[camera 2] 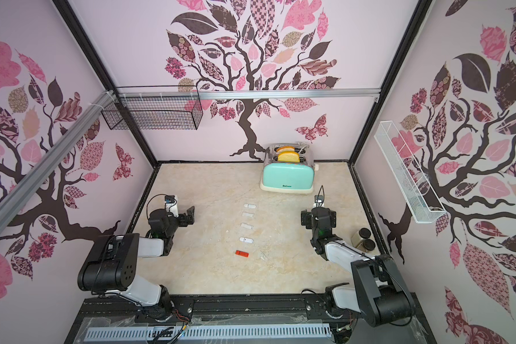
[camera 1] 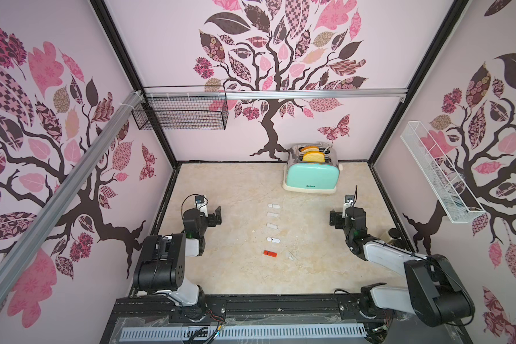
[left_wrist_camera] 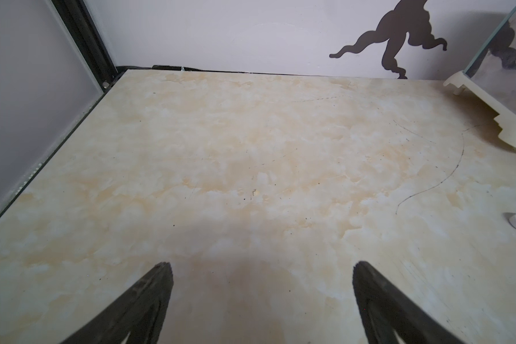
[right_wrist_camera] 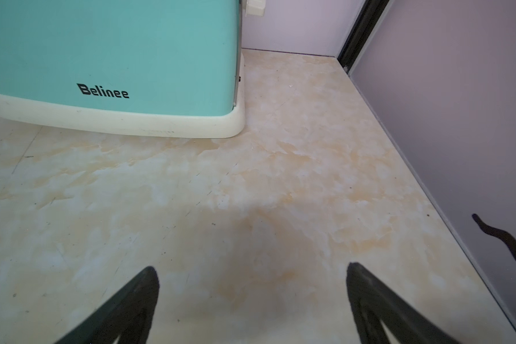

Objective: Close the usb drive cover
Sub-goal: Reset both arms

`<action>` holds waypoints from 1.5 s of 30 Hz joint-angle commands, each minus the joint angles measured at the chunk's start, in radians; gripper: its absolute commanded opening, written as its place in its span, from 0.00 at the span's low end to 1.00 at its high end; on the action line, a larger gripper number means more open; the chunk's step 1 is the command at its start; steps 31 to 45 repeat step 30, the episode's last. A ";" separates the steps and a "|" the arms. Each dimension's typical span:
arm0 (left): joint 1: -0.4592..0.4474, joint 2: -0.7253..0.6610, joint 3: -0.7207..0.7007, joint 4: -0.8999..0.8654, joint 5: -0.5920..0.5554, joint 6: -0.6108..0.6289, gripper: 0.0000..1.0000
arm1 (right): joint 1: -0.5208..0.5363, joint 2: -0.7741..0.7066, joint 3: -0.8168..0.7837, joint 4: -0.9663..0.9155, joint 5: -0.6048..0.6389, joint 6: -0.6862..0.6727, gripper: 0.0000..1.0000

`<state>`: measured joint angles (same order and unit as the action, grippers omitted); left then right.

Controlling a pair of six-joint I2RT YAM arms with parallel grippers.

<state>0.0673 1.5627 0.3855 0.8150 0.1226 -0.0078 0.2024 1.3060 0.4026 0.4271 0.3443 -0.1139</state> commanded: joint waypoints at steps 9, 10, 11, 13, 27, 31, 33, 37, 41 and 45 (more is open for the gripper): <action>0.002 -0.004 -0.004 0.060 -0.029 -0.011 0.98 | -0.009 0.061 0.017 0.184 -0.049 -0.017 0.99; 0.002 -0.003 -0.004 0.059 -0.029 -0.011 0.98 | -0.012 0.060 0.013 0.191 -0.053 -0.018 0.99; 0.002 -0.003 -0.004 0.062 -0.029 -0.011 0.98 | -0.012 0.059 0.010 0.195 -0.056 -0.017 0.99; 0.002 -0.003 -0.003 0.061 -0.029 -0.011 0.98 | -0.015 0.057 0.006 0.204 -0.055 -0.011 0.99; 0.002 -0.003 -0.001 0.058 -0.026 -0.012 0.98 | -0.033 0.009 -0.020 0.219 -0.081 0.010 0.99; 0.002 -0.004 -0.004 0.061 -0.029 -0.011 0.98 | -0.034 -0.005 -0.027 0.226 -0.085 0.002 0.99; 0.002 -0.004 -0.004 0.061 -0.029 -0.011 0.98 | -0.034 -0.005 -0.027 0.226 -0.085 0.002 0.99; 0.002 -0.004 -0.004 0.061 -0.029 -0.011 0.98 | -0.034 -0.005 -0.027 0.226 -0.085 0.002 0.99; 0.002 -0.004 -0.004 0.061 -0.029 -0.011 0.98 | -0.034 -0.005 -0.027 0.226 -0.085 0.002 0.99; 0.002 -0.004 -0.004 0.061 -0.029 -0.011 0.98 | -0.034 -0.005 -0.027 0.226 -0.085 0.002 0.99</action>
